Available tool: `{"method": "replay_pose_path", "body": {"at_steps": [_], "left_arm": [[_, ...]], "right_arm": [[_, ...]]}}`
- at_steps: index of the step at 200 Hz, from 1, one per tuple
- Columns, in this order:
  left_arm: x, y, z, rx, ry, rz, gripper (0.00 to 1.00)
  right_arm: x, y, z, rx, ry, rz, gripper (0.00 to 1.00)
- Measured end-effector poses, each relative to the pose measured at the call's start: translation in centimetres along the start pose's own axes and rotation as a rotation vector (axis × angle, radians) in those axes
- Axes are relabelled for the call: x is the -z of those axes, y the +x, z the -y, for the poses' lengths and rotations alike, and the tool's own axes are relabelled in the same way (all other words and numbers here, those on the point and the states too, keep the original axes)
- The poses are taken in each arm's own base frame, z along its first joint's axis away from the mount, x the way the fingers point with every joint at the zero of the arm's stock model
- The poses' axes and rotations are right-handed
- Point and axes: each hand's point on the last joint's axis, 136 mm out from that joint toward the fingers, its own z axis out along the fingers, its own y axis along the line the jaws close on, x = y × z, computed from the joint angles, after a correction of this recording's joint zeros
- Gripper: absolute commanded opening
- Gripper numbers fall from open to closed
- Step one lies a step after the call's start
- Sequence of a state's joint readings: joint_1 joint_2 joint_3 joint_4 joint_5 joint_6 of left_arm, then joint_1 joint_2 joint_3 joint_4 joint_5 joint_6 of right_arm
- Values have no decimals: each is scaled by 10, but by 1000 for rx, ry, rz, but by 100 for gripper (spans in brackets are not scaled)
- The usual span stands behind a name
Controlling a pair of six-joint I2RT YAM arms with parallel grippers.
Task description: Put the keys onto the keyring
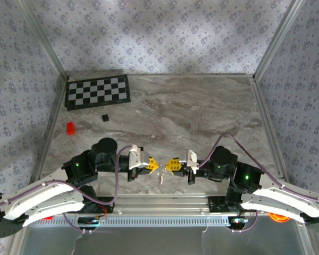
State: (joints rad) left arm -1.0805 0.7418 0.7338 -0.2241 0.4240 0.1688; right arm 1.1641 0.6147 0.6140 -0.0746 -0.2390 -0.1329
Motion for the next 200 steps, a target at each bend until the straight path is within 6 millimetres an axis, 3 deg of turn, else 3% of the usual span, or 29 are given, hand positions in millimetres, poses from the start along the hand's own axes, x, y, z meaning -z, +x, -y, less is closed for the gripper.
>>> {"method": "replay_pose_path", "body": {"at_steps": [200], "left_arm": [[0, 0, 0, -7, -2, -1, 0]], "right_arm": [[-2, 1, 1, 7, 7, -5, 0]]}}
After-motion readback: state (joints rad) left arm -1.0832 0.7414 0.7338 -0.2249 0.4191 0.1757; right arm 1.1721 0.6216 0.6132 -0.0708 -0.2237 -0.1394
